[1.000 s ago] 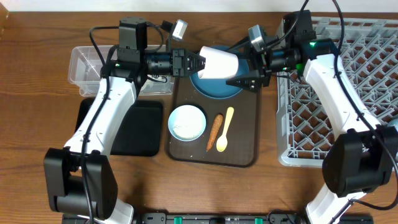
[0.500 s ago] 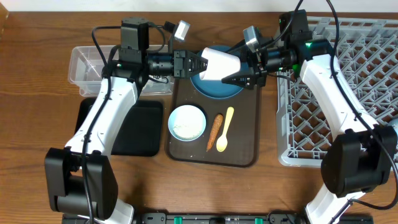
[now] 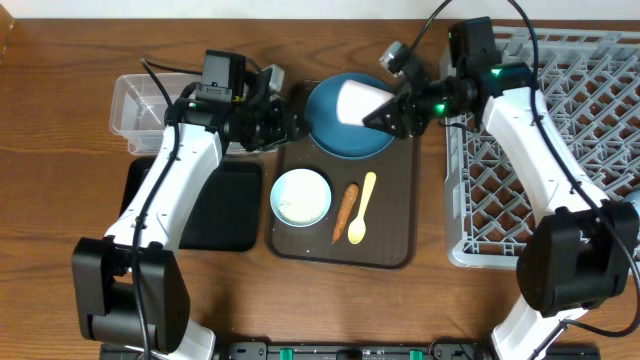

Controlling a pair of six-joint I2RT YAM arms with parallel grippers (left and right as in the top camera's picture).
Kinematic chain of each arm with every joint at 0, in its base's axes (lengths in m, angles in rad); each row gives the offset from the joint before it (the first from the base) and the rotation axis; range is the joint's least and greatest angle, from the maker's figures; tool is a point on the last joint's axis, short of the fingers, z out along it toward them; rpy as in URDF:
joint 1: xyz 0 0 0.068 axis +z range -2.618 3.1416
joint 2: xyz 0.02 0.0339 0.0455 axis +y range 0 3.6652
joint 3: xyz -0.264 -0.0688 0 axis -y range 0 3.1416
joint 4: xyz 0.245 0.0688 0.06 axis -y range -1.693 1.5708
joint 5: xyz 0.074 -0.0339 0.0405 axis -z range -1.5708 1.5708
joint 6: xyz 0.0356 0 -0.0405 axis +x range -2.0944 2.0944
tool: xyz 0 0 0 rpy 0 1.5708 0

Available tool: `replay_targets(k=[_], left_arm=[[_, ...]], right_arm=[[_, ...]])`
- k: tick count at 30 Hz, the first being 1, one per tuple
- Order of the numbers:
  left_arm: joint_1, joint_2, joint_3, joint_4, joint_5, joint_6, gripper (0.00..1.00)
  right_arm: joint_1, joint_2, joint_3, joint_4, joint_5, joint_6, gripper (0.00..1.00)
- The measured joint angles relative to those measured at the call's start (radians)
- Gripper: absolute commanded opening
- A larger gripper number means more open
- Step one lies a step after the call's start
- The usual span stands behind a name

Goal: Sort waste into correct bins and load items into the dishwasher rack
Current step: 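Place the pink cup upside down in the rack with the right gripper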

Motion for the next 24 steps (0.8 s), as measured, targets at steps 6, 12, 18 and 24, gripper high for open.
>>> replay_targets(k=[6, 12, 18, 24], left_arm=[[0.0, -0.028, 0.0, -0.127, -0.319, 0.006, 0.38], [0.0, -0.156, 0.0, -0.161, -0.542, 0.016, 0.38], [0.0, -0.187, 0.0, -0.166, -0.605, 0.02, 0.39], [0.0, -0.186, 0.0, -0.169, -0.617, 0.02, 0.39]], right_arm=[[-0.108, -0.072, -0.004, -0.08, 0.262, 0.142, 0.14], [-0.277, -0.244, -0.004, -0.181, 0.517, 0.326, 0.01], [-0.462, -0.296, 0.045, -0.407, 0.706, 0.486, 0.01], [-0.575, -0.253, 0.167, -0.529, 0.856, 0.533, 0.01]])
